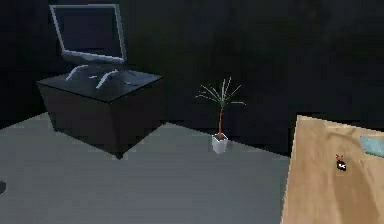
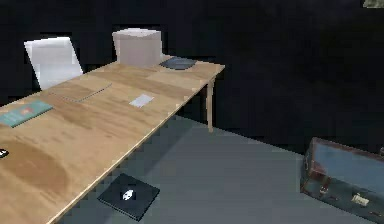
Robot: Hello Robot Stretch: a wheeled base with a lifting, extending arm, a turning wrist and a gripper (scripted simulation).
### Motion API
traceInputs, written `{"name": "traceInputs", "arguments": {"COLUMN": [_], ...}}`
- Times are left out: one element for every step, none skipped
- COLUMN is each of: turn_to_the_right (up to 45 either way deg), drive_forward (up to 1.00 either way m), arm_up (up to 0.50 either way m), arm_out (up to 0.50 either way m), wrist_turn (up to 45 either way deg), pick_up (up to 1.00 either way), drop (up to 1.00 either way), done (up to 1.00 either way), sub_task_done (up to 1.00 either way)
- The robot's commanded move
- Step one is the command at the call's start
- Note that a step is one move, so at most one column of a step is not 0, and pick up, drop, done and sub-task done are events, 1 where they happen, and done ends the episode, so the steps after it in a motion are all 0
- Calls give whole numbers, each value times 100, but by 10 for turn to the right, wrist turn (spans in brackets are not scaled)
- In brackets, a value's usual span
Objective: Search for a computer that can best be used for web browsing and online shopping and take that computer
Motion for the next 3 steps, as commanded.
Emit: {"name": "traceInputs", "arguments": {"turn_to_the_right": [-210, 450, 450], "drive_forward": [0, 0, 0], "arm_up": [0, 0, 0], "arm_out": [0, 0, 0], "wrist_turn": [0, 0, 0], "pick_up": [0, 0, 0], "drop": [0, 0, 0], "done": [0, 0, 0], "sub_task_done": [0, 0, 0]}}
